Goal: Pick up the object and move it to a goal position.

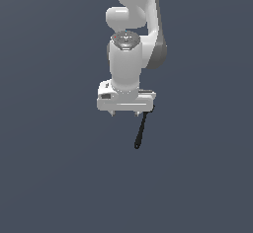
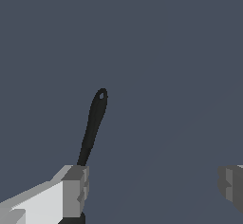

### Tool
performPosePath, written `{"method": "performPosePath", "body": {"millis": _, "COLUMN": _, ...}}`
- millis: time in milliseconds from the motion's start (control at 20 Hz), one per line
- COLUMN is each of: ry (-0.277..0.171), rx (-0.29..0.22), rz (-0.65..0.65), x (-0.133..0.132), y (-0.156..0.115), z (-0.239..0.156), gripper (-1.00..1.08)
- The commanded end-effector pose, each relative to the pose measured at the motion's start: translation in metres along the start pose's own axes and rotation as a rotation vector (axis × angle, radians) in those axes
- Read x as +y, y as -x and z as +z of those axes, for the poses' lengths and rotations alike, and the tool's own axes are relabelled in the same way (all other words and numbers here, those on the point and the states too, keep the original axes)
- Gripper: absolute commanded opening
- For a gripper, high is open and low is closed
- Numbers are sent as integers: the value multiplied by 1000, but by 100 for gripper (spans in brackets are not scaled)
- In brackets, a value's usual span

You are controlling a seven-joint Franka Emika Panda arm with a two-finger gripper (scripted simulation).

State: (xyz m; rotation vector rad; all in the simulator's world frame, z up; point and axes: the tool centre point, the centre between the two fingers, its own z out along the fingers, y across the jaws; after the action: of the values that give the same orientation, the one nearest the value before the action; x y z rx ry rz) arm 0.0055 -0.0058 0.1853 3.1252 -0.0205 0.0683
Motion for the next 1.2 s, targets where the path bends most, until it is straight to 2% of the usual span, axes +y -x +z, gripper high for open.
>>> {"method": "performPosePath", "body": {"millis": 0, "ry": -1, "rx": -2, "rz": 7, "x": -4, "y": 2, "z": 5, "gripper": 100}}
{"method": "performPosePath", "body": {"millis": 400, "ry": -7, "rx": -13, "rz": 63, "x": -34, "y": 16, "z": 36, "gripper": 100}}
{"method": "performPosePath", "body": {"millis": 800, "ry": -12, "rx": -32, "rz": 155, "x": -78, "y": 45, "z": 83, "gripper": 100}}
{"method": "performPosePath", "body": {"millis": 1150, "ry": -11, "rx": -42, "rz": 206, "x": -100, "y": 65, "z": 107, "gripper": 100}}
